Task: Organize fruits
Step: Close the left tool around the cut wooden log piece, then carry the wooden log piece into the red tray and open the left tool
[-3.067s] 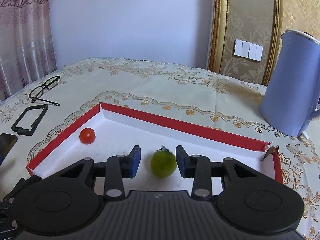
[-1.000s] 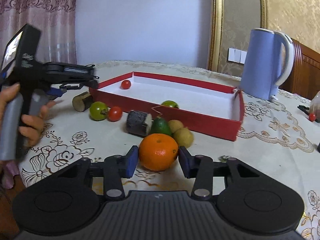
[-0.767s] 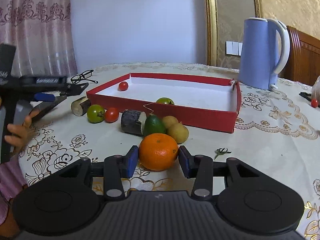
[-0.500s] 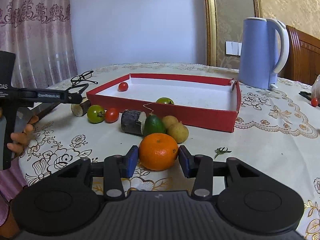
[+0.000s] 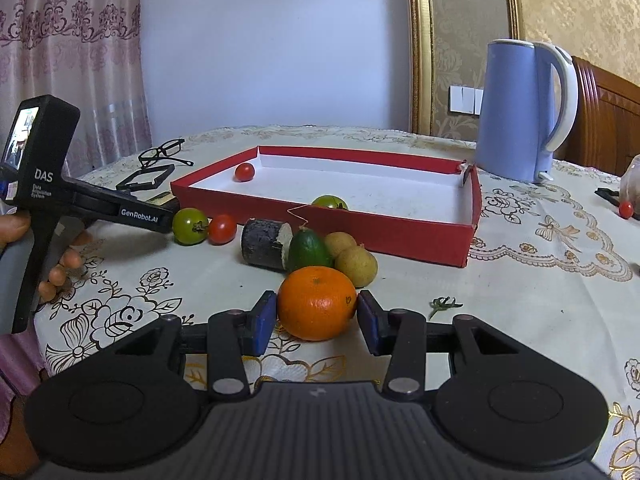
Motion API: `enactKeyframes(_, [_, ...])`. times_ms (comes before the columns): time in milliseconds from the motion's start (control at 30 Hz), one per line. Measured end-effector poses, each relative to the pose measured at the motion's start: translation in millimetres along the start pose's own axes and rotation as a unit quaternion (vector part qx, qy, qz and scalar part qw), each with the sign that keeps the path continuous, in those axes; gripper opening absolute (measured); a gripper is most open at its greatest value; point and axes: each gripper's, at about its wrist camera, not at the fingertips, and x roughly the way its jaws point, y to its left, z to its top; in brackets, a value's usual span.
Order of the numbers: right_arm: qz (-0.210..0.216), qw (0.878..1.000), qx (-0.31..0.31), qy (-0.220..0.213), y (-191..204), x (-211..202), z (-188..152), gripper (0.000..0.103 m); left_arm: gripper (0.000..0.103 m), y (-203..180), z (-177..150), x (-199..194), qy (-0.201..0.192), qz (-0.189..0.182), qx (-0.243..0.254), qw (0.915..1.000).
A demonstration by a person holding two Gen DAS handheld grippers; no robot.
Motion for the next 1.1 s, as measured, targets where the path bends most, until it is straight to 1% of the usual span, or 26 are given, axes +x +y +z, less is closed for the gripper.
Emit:
enactKeyframes(33, [0.0, 1.0, 0.0, 0.0, -0.1, 0.0, 0.0, 0.043, 0.051, 1.8, -0.3, -0.1, 0.001, -0.005, -0.006, 1.0])
enactKeyframes(100, [0.0, 1.0, 0.0, 0.0, -0.4, 0.1, 0.1, 0.043, 0.037, 3.3, -0.8, -0.8, -0.003, -0.002, -0.011, 0.9999])
enactKeyframes(167, [0.0, 1.0, 0.0, 0.0, -0.3, 0.1, 0.1, 0.043, 0.031, 4.7, -1.4, -2.6, -0.01, -0.007, -0.014, 0.9998])
enactKeyframes(467, [0.001, 1.0, 0.004, -0.001, -0.8, -0.4, -0.2, 0.043, 0.031, 18.1, -2.1, -11.2, -0.039, -0.017, -0.052, 0.9977])
enactKeyframes(667, [0.002, 1.0, 0.006, -0.002, -1.2, -0.6, -0.7, 0.043, 0.031, 14.5, -2.6, -18.0, -0.053, -0.02, -0.043, 0.9975])
enactKeyframes(800, [0.002, 1.0, 0.007, -0.002, -1.3, -0.6, -0.7, 0.043, 0.031, 12.0, 3.1, -23.9, -0.064, -0.048, -0.042, 0.9959])
enactKeyframes(867, [0.002, 1.0, 0.007, -0.002, -1.3, -0.7, -0.7, 0.043, 0.031, 9.6, 8.1, -25.8, -0.069, -0.056, -0.039, 0.9953])
enactKeyframes(967, [0.004, 1.0, 0.01, -0.002, -2.1, -0.5, -0.7, 0.043, 0.031, 2.0, 14.3, -26.8, -0.08, -0.047, -0.023, 0.9954])
enactKeyframes(1033, [0.007, 1.0, 0.013, -0.002, -3.7, -0.2, -0.7, 0.043, 0.031, 0.1, 15.5, -24.9, -0.073, -0.034, -0.017, 0.9966])
enactKeyframes(1100, [0.008, 1.0, 0.015, -0.002, -4.4, 0.2, -0.8, 0.043, 0.031, 2.9, 13.8, -22.6, -0.061, -0.034, -0.018, 0.9974])
